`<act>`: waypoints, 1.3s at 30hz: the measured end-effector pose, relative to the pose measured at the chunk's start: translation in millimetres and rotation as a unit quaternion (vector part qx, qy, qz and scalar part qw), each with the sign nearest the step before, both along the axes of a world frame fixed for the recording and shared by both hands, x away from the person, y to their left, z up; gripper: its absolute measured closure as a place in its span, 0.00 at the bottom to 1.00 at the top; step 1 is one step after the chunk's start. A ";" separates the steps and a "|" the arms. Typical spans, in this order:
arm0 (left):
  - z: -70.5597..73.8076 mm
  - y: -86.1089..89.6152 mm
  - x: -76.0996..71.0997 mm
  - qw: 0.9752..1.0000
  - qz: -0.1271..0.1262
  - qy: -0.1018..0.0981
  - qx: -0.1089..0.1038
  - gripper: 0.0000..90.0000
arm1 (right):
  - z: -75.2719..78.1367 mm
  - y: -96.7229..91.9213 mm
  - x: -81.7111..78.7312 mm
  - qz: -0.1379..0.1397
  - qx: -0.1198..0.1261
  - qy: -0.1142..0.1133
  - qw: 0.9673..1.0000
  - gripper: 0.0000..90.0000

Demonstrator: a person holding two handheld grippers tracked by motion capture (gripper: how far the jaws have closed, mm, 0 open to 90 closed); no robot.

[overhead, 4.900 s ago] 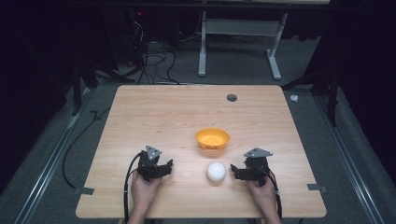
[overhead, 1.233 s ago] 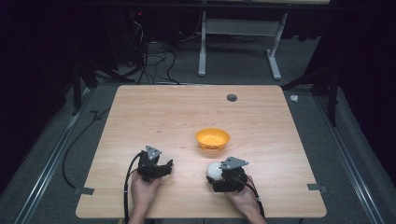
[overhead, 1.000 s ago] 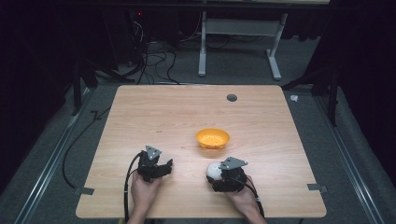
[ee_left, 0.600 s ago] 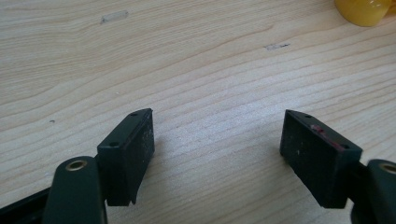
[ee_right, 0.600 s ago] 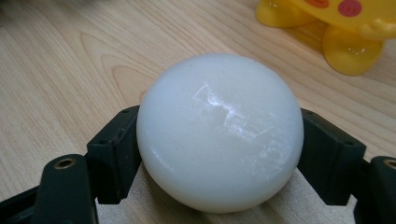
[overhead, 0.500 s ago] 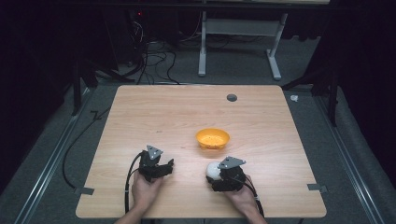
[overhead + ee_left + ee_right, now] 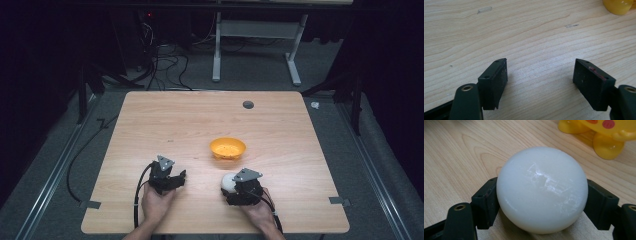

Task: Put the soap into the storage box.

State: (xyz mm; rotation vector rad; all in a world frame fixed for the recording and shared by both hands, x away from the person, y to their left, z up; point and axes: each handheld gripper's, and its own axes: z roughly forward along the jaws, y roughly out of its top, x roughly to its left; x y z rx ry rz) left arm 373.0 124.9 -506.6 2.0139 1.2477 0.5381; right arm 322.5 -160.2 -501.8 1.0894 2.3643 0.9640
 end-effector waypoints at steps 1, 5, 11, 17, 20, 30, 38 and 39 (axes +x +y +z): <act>-0.1 0.0 0.1 1.000 0.000 0.000 -0.001 0.31 | 0.6 0.2 -0.8 -0.001 0.000 -0.002 1.000 0.27; -0.1 0.1 0.2 1.000 0.000 0.000 -0.001 0.31 | 7.7 0.8 -2.8 -0.003 0.013 -0.016 1.000 0.27; 0.1 -0.9 -0.2 1.000 -0.001 -0.002 0.002 0.32 | 22.2 6.8 1.4 0.005 0.026 -0.021 0.999 0.27; 0.2 -1.6 -0.4 1.000 -0.001 -0.002 0.002 0.32 | 38.1 9.0 2.6 0.010 0.017 -0.034 0.999 0.27; 0.2 -2.2 -1.0 1.000 0.000 -0.005 0.006 0.32 | 40.5 6.9 2.8 0.007 0.015 -0.031 0.999 0.27; 0.1 -1.4 0.4 1.000 0.001 0.002 -0.001 0.30 | 59.9 4.6 13.0 -0.011 0.039 -0.027 0.999 0.27; 0.2 -0.7 -0.5 1.000 0.000 0.002 -0.001 0.30 | 65.9 10.1 16.5 0.000 0.032 -0.026 0.999 0.27; 0.2 -0.7 -0.5 1.000 -0.001 0.002 -0.001 0.30 | 67.1 10.1 17.1 0.002 0.031 -0.029 0.999 0.27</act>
